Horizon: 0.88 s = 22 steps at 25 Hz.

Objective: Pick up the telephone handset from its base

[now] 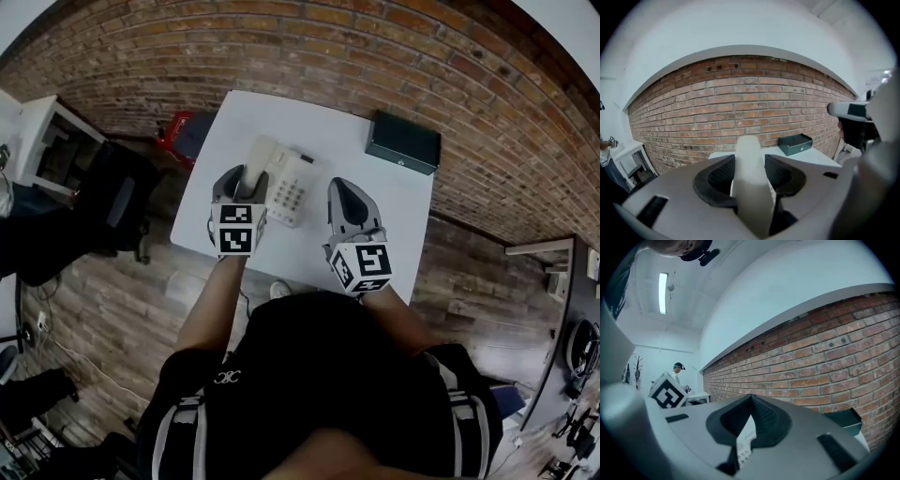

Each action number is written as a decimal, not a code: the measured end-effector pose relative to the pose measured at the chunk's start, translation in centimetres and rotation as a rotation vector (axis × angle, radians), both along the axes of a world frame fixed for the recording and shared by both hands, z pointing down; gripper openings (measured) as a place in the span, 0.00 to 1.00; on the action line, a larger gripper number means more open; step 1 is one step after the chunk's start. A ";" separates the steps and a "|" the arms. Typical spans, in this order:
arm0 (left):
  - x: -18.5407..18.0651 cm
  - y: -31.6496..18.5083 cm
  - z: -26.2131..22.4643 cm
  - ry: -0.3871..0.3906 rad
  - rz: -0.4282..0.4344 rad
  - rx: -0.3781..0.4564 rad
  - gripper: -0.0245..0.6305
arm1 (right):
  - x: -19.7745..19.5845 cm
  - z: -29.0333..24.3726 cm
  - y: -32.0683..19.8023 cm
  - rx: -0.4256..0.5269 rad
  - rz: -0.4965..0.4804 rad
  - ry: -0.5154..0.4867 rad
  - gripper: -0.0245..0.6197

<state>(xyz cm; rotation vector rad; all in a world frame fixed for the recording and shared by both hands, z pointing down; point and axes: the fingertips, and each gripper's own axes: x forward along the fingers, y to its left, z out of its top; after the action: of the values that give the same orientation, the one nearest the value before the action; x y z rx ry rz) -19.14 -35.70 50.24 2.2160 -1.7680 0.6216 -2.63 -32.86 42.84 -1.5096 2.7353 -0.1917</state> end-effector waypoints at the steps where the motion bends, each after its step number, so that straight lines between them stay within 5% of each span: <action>1: 0.1 0.5 -0.7 0.006 -0.001 0.017 0.34 | -0.2 -0.1 -0.1 0.005 0.001 -0.003 0.03; 10: 0.3 5.7 -4.5 0.052 -0.030 0.111 0.34 | -3.0 -0.7 0.0 0.026 -0.073 -0.040 0.03; 22: -0.5 7.7 -3.0 0.089 -0.074 0.086 0.34 | -4.5 -0.1 0.4 -0.001 -0.099 -0.044 0.03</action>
<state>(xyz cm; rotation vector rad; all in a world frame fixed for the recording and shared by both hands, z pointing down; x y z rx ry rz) -19.66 -27.98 47.27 2.1849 -1.8551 0.4324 -7.16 -32.48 42.76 -1.3547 2.7774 -0.2246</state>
